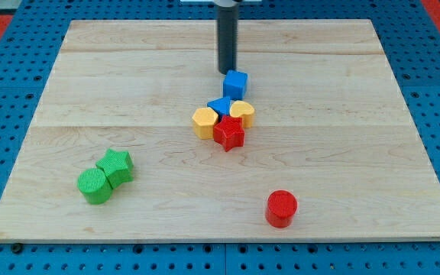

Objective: Move the blue cube into the yellow heart

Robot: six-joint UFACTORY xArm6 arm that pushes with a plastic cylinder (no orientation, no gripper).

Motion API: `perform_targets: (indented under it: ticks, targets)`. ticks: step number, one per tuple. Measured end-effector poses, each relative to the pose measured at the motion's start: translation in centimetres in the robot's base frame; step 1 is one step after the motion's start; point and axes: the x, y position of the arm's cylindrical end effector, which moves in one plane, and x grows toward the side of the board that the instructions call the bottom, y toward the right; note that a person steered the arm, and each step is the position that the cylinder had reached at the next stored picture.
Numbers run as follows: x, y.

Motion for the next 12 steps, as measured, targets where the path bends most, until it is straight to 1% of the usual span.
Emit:
perform_targets:
  ticks: [1, 2, 3, 4, 5, 6, 8, 9, 10, 11, 12]
  targets:
    - [2.4, 2.2]
    - [0.0, 0.3]
    - [-1.1, -5.1]
    - [2.2, -8.2]
    - [3.6, -5.9]
    - [2.2, -0.5]
    - [4.1, 5.9]
    - [5.7, 8.7]
    - [1.0, 6.9]
    - [0.3, 6.2]
    - [2.7, 5.2]
